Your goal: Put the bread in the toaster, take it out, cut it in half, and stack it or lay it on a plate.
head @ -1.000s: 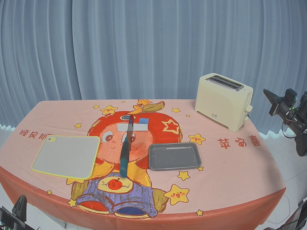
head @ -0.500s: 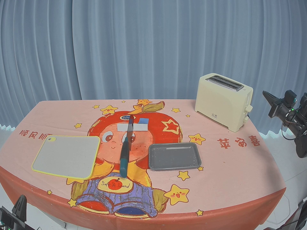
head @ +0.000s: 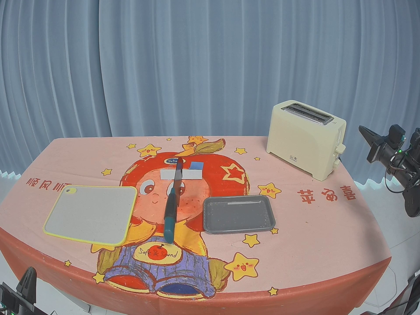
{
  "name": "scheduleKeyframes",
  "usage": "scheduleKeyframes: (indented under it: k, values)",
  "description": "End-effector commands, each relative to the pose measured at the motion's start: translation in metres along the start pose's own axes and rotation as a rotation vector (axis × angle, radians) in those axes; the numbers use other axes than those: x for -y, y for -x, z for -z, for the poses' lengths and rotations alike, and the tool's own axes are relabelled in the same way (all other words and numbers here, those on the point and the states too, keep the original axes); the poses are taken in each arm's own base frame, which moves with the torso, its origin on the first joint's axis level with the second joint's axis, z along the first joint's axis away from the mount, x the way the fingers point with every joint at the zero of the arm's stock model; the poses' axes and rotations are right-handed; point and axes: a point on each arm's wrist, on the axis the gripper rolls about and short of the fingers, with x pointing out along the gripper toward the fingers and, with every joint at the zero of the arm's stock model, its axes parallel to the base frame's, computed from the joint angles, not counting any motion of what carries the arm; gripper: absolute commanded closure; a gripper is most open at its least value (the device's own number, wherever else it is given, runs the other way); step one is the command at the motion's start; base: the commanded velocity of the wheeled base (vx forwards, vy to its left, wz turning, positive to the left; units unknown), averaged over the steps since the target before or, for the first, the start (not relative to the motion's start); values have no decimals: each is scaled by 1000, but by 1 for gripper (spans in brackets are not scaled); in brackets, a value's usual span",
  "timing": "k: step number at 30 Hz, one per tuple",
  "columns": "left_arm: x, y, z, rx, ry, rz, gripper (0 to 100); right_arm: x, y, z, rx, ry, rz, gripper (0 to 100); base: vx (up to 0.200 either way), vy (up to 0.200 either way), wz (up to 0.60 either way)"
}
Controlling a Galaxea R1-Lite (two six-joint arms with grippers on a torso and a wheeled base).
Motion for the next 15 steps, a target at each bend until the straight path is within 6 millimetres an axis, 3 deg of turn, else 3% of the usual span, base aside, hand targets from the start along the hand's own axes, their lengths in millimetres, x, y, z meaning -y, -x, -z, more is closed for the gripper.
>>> scheduleKeyframes:
  k: [1, 15]
  values:
    - [0, -1, 5, -18, -1, -1, 100, 0, 0, 1, -2, -1, 0, 100, 0, 0, 0]
    - [0, -1, 5, -18, 1, -1, 100, 0, 0, 1, -3, -2, 0, 100, 0, 0, 0]
